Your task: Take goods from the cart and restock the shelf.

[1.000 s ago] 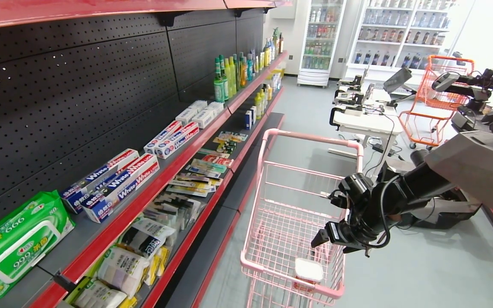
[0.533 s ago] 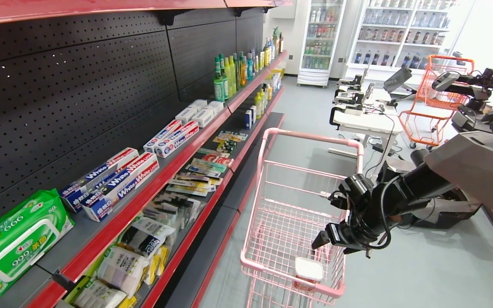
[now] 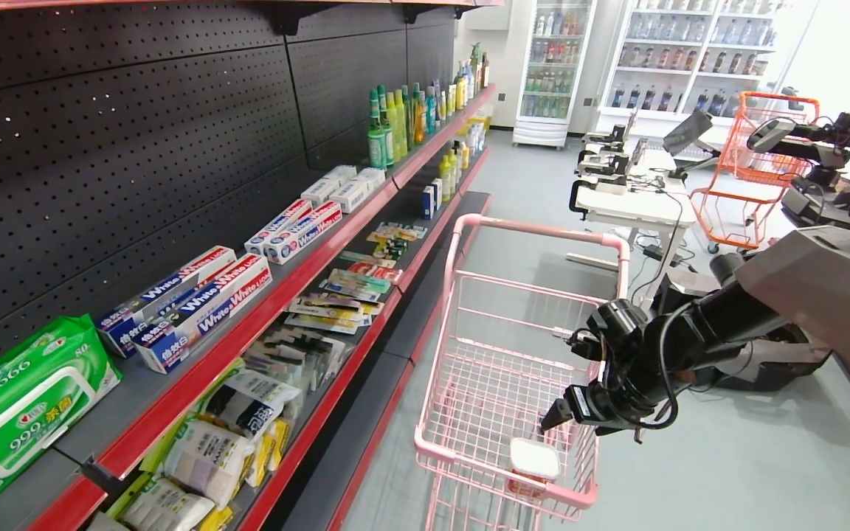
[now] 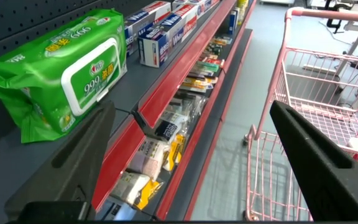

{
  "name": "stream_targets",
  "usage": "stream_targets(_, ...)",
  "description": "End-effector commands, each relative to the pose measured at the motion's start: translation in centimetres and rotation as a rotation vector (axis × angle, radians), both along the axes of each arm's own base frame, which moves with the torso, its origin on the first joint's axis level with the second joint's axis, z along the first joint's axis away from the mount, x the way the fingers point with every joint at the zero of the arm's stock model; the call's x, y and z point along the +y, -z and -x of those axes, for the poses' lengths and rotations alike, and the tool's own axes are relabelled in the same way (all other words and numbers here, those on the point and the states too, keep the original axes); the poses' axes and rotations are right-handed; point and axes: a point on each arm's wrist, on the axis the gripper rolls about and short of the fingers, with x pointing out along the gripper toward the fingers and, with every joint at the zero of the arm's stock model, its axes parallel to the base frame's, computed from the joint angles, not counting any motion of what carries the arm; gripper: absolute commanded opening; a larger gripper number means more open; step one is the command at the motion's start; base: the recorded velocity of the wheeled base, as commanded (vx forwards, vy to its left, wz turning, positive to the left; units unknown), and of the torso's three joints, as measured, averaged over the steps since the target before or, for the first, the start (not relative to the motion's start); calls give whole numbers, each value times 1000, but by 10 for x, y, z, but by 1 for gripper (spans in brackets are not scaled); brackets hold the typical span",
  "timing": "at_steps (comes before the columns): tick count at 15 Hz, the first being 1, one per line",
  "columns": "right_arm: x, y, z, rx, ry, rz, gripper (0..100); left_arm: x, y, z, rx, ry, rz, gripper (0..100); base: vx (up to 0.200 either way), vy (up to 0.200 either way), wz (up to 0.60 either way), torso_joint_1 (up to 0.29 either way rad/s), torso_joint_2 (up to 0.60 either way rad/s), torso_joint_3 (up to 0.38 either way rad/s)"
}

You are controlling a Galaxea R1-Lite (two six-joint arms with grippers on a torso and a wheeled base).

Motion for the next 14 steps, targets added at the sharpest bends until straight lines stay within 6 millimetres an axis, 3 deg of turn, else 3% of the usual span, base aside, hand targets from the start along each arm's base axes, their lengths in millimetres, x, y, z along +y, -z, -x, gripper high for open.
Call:
stream_targets(1,1,-1,0,-10,-20,3,100,0,0,0,2,-1,0,100,0,0,0,-134,305,159)
stream_targets(14,9,-2,-5,-45,-65,39,100,0,0,0,2,-1,0,100,0,0,0,-153,343,184)
